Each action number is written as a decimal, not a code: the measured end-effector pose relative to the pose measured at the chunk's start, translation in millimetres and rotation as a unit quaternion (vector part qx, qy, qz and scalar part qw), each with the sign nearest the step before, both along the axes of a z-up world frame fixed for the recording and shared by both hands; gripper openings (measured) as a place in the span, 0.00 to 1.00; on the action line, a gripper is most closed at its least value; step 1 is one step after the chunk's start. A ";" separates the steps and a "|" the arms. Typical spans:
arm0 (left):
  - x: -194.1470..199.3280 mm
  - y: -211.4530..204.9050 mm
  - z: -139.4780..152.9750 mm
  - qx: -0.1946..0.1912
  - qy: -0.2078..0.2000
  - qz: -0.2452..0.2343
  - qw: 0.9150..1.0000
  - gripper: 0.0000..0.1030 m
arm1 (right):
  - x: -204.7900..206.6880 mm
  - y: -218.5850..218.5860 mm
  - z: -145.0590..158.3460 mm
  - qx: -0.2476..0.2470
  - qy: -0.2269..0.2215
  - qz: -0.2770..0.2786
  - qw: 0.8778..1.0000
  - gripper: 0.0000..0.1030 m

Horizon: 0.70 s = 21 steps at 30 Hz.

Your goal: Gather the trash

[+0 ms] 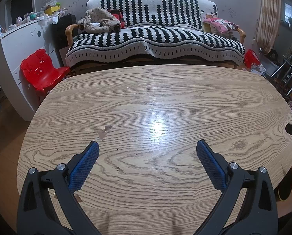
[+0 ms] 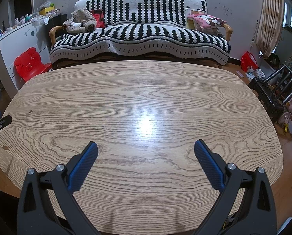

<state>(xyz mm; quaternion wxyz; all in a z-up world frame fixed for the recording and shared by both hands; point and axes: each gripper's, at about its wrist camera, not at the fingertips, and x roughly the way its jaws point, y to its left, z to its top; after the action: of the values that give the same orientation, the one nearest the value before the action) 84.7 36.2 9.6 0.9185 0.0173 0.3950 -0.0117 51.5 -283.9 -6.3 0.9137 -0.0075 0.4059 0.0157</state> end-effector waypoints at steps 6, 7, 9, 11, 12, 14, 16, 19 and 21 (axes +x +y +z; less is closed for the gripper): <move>0.1 -0.6 -1.6 0.001 0.004 -0.002 1.000 0.94 | -0.4 -0.5 0.0 0.000 0.001 0.000 1.000 0.92; 0.5 -0.9 -2.1 0.000 0.005 -0.003 1.000 0.94 | -0.2 -0.2 0.1 0.000 0.001 0.000 1.000 0.92; 1.0 -1.5 -2.7 -0.001 0.006 -0.005 1.000 0.94 | 0.3 0.6 0.0 -0.001 0.001 0.000 1.000 0.92; 0.9 -1.9 -2.7 0.000 0.005 -0.006 1.000 0.94 | 0.4 0.7 0.0 0.000 0.001 0.000 1.000 0.92; 0.6 -2.1 -3.0 0.001 0.005 -0.007 1.000 0.94 | 0.0 0.0 -0.1 0.000 0.001 0.000 1.000 0.92; 0.6 -2.8 -3.2 0.002 0.005 -0.008 1.000 0.94 | -0.4 -1.2 -0.5 -0.001 0.001 -0.001 1.000 0.92; 0.9 -4.0 -2.8 0.007 0.005 -0.009 1.000 0.94 | 0.0 -0.6 -0.3 0.000 0.001 0.000 1.000 0.92; 0.9 -4.8 -1.7 0.009 0.003 -0.014 1.000 0.94 | 0.0 -1.0 -0.1 0.000 0.001 0.000 1.000 0.92; 0.8 -4.7 -1.9 0.002 0.005 -0.019 1.000 0.94 | -0.3 -1.4 -0.2 0.000 0.001 0.000 1.000 0.92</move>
<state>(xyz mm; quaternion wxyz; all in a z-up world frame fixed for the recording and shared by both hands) 85.5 31.5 7.6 0.9161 0.0269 0.3990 -0.0285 51.2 -285.3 -6.6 0.9133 -0.0076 0.4070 0.0158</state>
